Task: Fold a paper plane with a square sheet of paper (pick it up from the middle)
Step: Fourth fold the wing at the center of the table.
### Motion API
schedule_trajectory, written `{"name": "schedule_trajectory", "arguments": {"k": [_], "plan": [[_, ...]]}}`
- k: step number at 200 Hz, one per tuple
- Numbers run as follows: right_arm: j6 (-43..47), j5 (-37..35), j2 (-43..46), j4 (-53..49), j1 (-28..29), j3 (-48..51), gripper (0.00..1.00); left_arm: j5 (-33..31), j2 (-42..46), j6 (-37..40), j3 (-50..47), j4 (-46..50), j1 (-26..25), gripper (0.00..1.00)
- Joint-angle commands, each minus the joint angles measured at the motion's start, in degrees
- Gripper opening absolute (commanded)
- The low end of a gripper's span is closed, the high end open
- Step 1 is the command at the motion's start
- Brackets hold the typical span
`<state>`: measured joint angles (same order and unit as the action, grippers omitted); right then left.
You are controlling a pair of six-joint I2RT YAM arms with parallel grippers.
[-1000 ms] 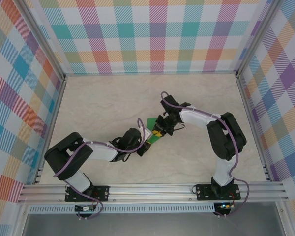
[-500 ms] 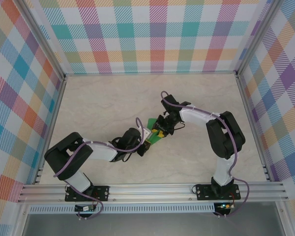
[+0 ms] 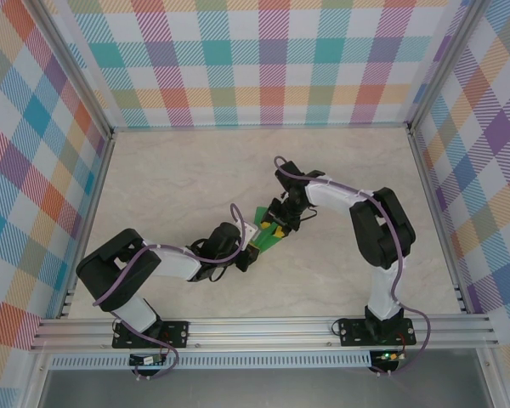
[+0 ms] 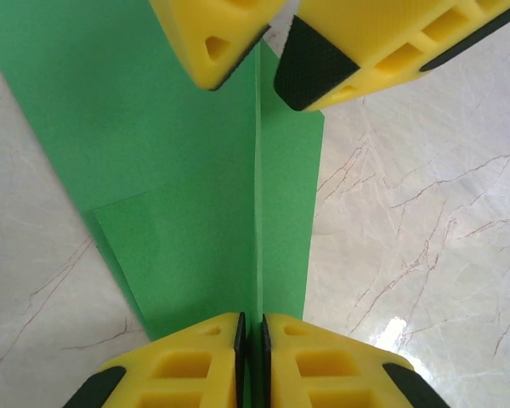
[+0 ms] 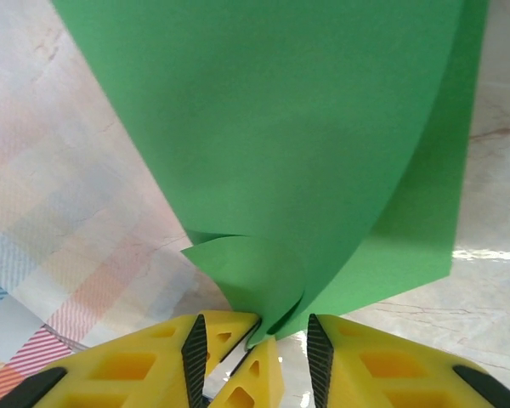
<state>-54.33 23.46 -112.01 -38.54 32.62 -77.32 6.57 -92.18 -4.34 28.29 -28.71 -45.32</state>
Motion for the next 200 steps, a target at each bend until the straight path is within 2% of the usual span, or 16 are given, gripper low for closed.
{"name": "schedule_trajectory", "arguments": {"k": [1,105,134,158,200], "plan": [[0.5,-1.0,-1.1,-4.5,-0.3,-1.8,0.40,-0.2,1.7,-0.5,-1.2,-1.3,0.5,0.15],[-1.1,-1.9,-4.9,-9.5,-0.3,-7.4,0.33,-0.9,2.8,0.1,-1.9,-1.4,0.5,0.14],[-1.2,-1.2,-4.9,-9.8,-0.3,-7.5,0.26,-1.2,3.0,0.0,-1.9,-1.3,0.5,0.15],[-1.9,-1.2,-3.9,-8.2,-0.2,-6.6,0.17,-0.9,3.0,-0.2,-1.8,-1.5,0.5,0.23],[-2.1,-0.2,-3.5,-7.7,-0.3,-6.6,0.14,-0.1,1.7,-0.7,0.0,-1.3,0.5,0.28]]}}
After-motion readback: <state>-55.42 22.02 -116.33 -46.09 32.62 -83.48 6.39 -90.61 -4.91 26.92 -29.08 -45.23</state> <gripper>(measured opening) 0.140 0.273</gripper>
